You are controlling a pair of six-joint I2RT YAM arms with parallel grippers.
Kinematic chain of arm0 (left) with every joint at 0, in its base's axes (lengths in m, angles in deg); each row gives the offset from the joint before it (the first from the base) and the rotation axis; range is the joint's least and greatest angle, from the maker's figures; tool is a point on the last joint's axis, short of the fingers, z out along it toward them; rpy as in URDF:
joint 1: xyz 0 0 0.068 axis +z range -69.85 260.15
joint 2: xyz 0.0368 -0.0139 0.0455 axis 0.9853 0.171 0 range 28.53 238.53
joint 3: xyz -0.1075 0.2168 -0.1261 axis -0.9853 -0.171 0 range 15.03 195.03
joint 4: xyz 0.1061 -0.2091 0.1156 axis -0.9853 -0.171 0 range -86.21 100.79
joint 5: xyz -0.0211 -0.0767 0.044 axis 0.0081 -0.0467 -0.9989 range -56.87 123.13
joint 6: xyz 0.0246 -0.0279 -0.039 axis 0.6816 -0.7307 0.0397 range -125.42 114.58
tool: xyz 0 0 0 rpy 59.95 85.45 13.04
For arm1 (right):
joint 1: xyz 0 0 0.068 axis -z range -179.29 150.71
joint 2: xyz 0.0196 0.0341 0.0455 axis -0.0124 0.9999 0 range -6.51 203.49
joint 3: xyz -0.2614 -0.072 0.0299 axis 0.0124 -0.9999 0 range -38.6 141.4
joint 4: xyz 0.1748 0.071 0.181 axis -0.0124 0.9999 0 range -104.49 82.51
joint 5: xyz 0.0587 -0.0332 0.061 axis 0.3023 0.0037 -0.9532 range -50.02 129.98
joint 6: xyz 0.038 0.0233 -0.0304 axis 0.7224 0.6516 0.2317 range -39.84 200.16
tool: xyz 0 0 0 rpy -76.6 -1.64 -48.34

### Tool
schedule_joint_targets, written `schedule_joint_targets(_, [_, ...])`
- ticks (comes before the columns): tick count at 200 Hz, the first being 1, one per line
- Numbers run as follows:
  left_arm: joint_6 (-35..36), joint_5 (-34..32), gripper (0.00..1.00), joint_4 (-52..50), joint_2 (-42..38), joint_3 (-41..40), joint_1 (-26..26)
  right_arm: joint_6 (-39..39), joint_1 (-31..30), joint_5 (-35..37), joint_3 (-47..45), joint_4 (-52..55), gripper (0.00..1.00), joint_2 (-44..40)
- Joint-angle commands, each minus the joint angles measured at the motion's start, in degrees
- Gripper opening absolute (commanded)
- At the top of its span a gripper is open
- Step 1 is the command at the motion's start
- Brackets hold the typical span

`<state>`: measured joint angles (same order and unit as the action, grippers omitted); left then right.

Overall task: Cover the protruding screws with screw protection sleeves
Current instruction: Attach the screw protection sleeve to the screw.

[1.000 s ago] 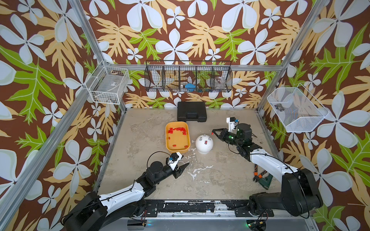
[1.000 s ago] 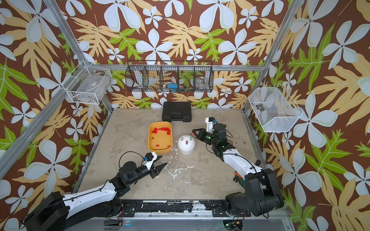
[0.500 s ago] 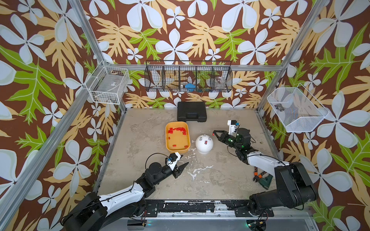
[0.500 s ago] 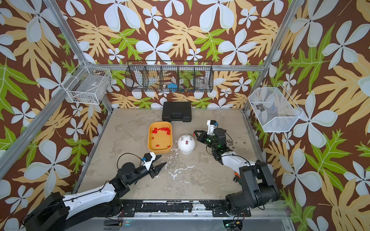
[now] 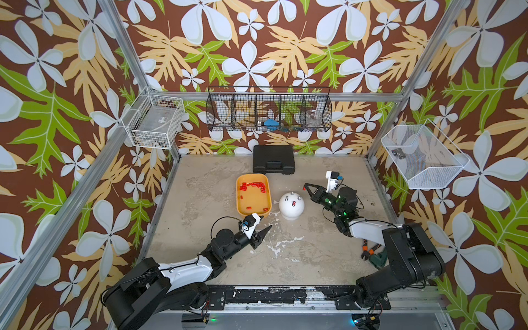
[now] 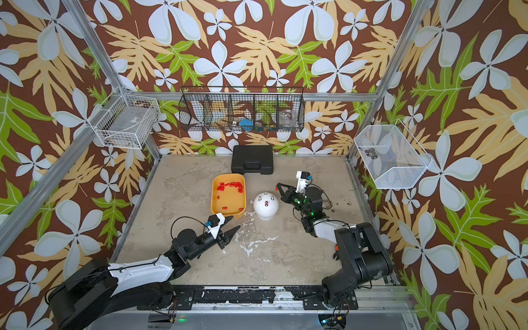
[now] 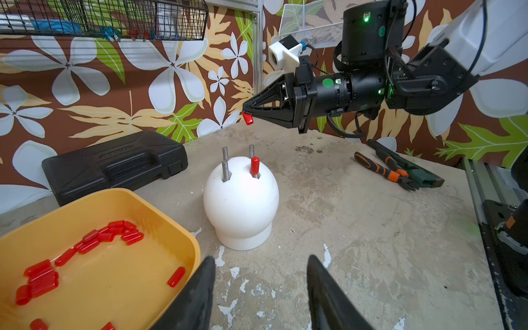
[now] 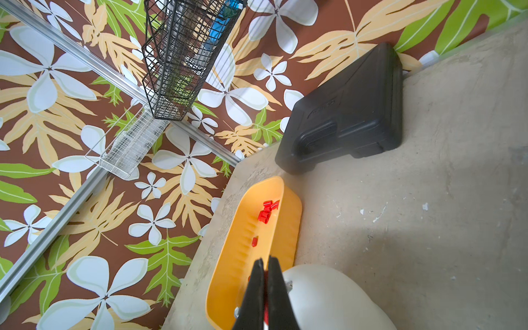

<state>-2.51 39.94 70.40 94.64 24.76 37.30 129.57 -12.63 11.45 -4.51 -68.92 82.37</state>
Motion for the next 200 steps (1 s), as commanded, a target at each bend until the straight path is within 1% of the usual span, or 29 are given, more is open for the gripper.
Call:
schedule_joint_targets(1, [-0.46, 0.93, 0.53, 2.81, -0.01, 0.37, 0.13, -2.17, -0.34, -0.41, -0.14, -2.8, 0.0, 0.49])
schedule_joint_targets(51, [-0.61, 1.15, 0.53, 2.47, -0.45, 0.28, 0.07, -4.6, -1.93, -1.17, 0.58, -3.09, 0.0, 2.96])
schedule_joint_targets(75, [-0.63, 1.25, 0.53, 2.46, -0.76, 0.19, 0.13, -6.1, -3.24, 0.59, -0.12, -2.49, 0.0, 2.44])
schedule_joint_targets(113, [-0.63, 1.52, 0.53, 1.93, -1.15, 0.19, 0.05, -6.56, -3.27, 1.1, -0.59, -2.9, 0.0, 3.01])
schedule_joint_targets(140, [-0.72, 1.8, 0.53, 1.95, -0.98, 0.24, 0.05, -8.18, -3.27, 2.93, -0.87, -1.23, 0.0, 1.75])
schedule_joint_targets(200, [-0.72, 2.31, 0.53, 1.84, -0.44, 0.55, 0.07, -8.58, -3.28, 3.23, -0.95, -1.2, 0.0, 2.09])
